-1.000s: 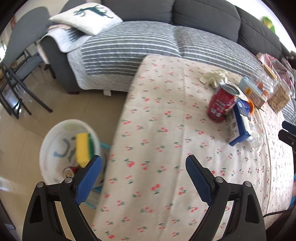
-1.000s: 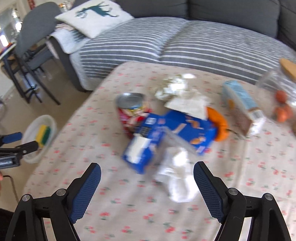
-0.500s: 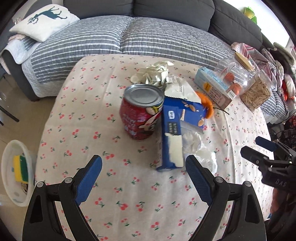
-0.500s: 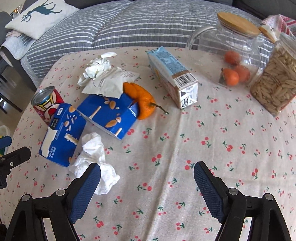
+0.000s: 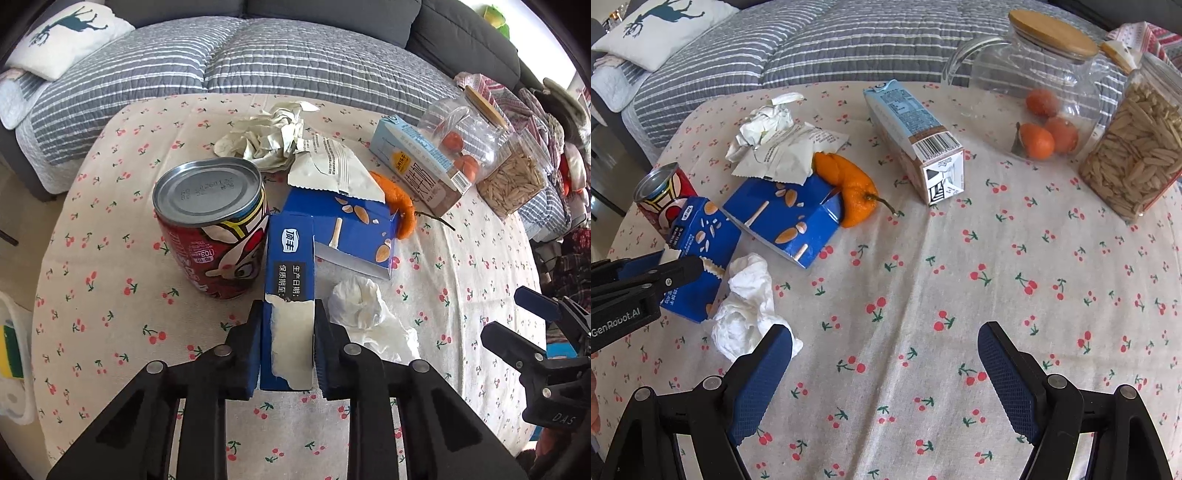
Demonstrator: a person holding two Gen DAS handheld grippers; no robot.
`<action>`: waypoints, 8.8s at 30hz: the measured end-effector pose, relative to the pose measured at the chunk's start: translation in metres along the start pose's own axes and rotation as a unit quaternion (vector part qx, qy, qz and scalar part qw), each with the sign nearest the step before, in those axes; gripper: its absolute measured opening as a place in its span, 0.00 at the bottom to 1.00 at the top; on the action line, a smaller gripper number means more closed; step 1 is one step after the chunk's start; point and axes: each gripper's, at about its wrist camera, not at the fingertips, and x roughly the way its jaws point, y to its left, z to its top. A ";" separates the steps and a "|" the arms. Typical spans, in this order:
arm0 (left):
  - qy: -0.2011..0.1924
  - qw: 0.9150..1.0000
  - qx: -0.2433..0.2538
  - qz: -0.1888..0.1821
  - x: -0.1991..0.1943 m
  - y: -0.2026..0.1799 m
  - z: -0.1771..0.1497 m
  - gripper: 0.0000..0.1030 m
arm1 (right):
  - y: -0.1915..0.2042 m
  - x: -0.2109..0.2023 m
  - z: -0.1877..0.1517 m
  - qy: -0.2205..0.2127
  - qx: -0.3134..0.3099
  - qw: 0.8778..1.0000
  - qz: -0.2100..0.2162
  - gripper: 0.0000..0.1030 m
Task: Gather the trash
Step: 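Grasp the blue snack box with the left tool while the right tool grasps the tissue, then carry the blue box and tissue with both tools over the white wastebasket, then open both tools to drop the box and tissue into the wastebasket, then move both tools back over the table toward the red can, then grasp the crushed red can with the left tool while the right tool grasps the milk carton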
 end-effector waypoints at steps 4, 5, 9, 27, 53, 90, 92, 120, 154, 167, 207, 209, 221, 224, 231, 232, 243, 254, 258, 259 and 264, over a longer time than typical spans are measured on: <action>-0.017 1.000 0.020 0.005 -0.016 -0.003 -0.004 0.24 | 0.003 0.003 -0.002 0.005 -0.001 1.000 0.003 0.83; -0.021 1.000 0.023 0.006 -0.021 -0.002 -0.005 0.24 | 0.005 0.004 -0.003 0.007 -0.003 1.000 0.004 0.83; -0.036 0.999 0.027 -0.003 -0.043 0.007 -0.015 0.24 | 0.014 0.009 -0.004 0.014 -0.007 1.000 0.011 0.83; -0.077 0.997 -0.014 0.007 -0.109 0.093 -0.058 0.24 | 0.075 0.057 -0.008 0.060 -0.056 0.995 0.048 0.82; -0.124 0.988 -0.085 0.027 -0.163 0.184 -0.094 0.24 | 0.120 0.024 -0.023 -0.002 -0.088 0.995 0.040 0.12; -0.073 0.955 -0.254 0.133 -0.135 0.387 -0.141 0.81 | 0.302 0.003 -0.028 -0.022 -0.167 0.977 0.132 0.12; -0.058 0.953 -0.256 0.150 -0.143 0.389 -0.148 0.89 | 0.312 0.003 -0.029 -0.021 -0.170 0.976 0.136 0.13; -0.075 0.930 -0.292 0.211 -0.199 0.430 -0.207 0.91 | 0.488 0.040 -0.016 -0.005 -0.243 0.955 0.168 0.15; -0.070 0.977 -0.135 0.147 -0.148 0.234 -0.099 0.92 | 0.217 -0.022 -0.004 -0.056 -0.111 0.987 0.106 0.75; -0.074 0.991 -0.054 0.099 -0.095 0.103 -0.050 1.00 | 0.069 -0.035 -0.017 -0.054 -0.054 0.996 0.055 0.78; -0.109 0.992 -0.050 0.048 -0.003 0.024 0.028 0.66 | -0.078 -0.001 -0.031 0.016 0.039 0.999 -0.021 0.78; -0.107 0.992 -0.045 0.044 -0.010 0.023 0.025 0.66 | -0.079 -0.004 -0.030 0.014 0.042 0.999 -0.018 0.78; -0.077 0.996 -0.042 0.012 -0.037 0.053 0.000 0.01 | -0.073 -0.008 -0.011 -0.011 0.051 0.999 -0.013 0.78; -0.060 0.997 -0.039 -0.006 -0.034 0.058 0.000 0.08 | -0.069 -0.007 -0.002 -0.016 0.049 0.999 -0.010 0.78; 0.014 0.999 -0.027 0.010 -0.011 0.062 -0.002 0.60 | -0.062 0.010 0.011 -0.007 0.054 0.999 -0.003 0.78; 0.022 0.999 -0.027 0.007 -0.008 0.062 -0.005 0.63 | -0.061 0.012 0.013 -0.006 0.054 0.999 -0.002 0.78; 0.089 0.994 0.044 0.052 0.022 0.025 -0.033 0.68 | -0.062 0.034 0.043 -0.005 0.050 0.999 -0.005 0.78; 0.036 0.997 0.046 0.057 0.002 0.036 -0.026 0.65 | -0.046 0.054 0.079 -0.045 0.003 0.999 0.005 0.73; 0.024 0.998 0.036 0.054 -0.008 0.045 -0.021 0.65 | -0.036 0.064 0.089 -0.056 -0.010 0.998 0.012 0.60; 0.021 0.998 0.034 0.054 -0.011 0.047 -0.021 0.65 | -0.034 0.067 0.089 -0.055 -0.013 0.998 0.015 0.54; 0.007 0.998 0.031 0.051 -0.022 0.049 -0.018 0.65 | -0.029 0.068 0.082 -0.054 -0.036 0.998 0.011 0.38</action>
